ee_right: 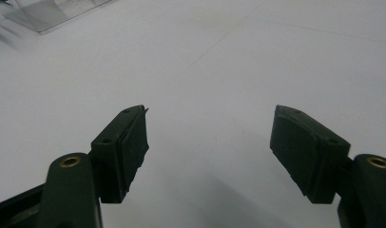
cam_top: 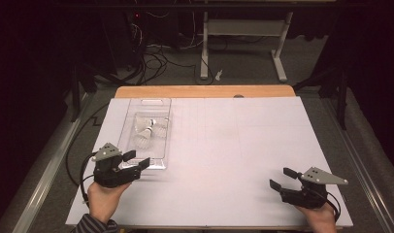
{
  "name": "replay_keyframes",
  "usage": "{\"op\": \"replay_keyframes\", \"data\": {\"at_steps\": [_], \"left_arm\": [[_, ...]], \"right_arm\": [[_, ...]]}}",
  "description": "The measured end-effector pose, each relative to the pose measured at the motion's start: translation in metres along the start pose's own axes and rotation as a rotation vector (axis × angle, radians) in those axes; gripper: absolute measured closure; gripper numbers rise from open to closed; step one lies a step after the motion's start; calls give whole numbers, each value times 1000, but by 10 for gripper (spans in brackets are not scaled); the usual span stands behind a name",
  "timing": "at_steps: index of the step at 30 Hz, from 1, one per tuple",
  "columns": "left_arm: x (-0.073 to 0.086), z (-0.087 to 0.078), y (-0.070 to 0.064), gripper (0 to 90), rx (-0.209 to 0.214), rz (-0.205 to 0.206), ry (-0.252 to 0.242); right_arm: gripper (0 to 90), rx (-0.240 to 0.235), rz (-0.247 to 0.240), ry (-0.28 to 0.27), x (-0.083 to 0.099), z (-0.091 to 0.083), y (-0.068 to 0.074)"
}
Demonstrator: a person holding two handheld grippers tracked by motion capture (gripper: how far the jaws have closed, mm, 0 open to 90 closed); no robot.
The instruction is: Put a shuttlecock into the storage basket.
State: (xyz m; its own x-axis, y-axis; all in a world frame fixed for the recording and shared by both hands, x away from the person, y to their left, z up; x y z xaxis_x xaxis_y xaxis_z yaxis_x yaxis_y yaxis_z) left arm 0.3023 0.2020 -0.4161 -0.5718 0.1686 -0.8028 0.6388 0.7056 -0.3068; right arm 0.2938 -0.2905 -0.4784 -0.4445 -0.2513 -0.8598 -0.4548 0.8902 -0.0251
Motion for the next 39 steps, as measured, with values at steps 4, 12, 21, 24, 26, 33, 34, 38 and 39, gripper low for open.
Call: {"op": "replay_keyframes", "data": {"at_steps": [4,12,21,24,26,33,34,38,39], "left_arm": [[3,-1,0,379,3,-3,-5],[8,-1,0,376,-3,-3,-11],[14,-1,1,376,-5,-11,-24],[16,-1,2,376,-5,-14,-30],[18,-2,2,376,-8,-14,-33],[21,-3,3,372,-19,-17,-38],[22,-3,3,372,-22,-15,-39],[24,-3,4,370,-25,-20,-42],[24,-3,5,370,-24,-22,-45]], "right_arm": [[292,0,-1,0,0,0,0],[292,1,-1,0,0,0,0],[292,0,-1,0,0,0,0],[293,1,-1,0,0,0,0],[292,1,0,0,0,0,0],[292,1,0,0,0,0,0],[292,1,0,0,0,0,0],[292,1,2,0,0,0,0],[292,2,2,0,0,0,0]]}}
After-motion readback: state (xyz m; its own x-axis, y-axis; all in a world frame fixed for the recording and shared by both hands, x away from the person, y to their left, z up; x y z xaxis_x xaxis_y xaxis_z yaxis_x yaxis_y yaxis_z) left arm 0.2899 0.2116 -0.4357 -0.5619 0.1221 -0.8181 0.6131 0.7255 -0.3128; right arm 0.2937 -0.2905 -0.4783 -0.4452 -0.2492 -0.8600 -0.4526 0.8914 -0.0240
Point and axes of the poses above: each handheld gripper's, and its own axes: z roughly forward along the jaws, x roughly out of its underside, y roughly to its left, the point moved 4 cm from there along z, roughly forward along the jaws, and after that the axes turned 11 degrees about x, right-handed, at the moved point
